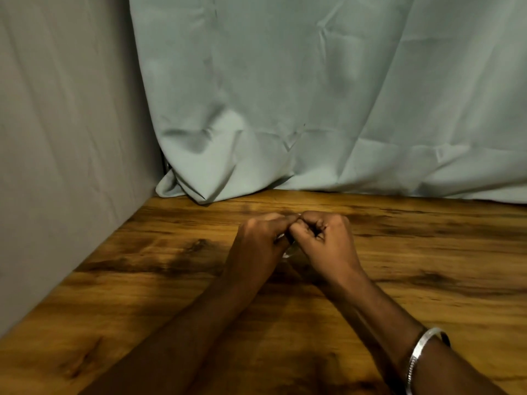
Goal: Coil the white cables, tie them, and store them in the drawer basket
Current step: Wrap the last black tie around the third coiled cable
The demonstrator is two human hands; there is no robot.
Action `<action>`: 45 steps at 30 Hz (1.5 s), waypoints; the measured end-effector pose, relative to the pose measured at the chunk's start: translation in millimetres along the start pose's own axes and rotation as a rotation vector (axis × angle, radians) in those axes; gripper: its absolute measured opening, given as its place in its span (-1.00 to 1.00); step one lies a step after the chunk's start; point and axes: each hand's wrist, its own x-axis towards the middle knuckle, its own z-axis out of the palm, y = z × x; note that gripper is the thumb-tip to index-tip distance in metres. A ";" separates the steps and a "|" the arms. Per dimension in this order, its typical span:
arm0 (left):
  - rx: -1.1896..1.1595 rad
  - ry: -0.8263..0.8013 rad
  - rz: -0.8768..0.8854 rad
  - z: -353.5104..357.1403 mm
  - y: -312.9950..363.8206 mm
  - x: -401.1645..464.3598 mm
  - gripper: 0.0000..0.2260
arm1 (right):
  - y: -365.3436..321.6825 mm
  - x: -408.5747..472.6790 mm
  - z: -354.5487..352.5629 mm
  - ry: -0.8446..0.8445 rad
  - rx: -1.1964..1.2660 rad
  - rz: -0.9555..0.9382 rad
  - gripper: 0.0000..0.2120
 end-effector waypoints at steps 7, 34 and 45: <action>-0.036 0.065 -0.009 -1.3 -7.6 -3.9 -0.76 | -2.9 0.6 2.8 -0.054 0.097 -0.007 -0.75; -0.726 0.171 -0.898 2.4 -19.7 -8.5 -0.79 | 10.0 -2.4 0.2 0.150 0.544 0.494 -0.81; -0.768 0.219 -0.950 3.0 -20.5 -8.7 -0.80 | 10.4 -7.7 4.8 0.149 0.604 0.530 -0.79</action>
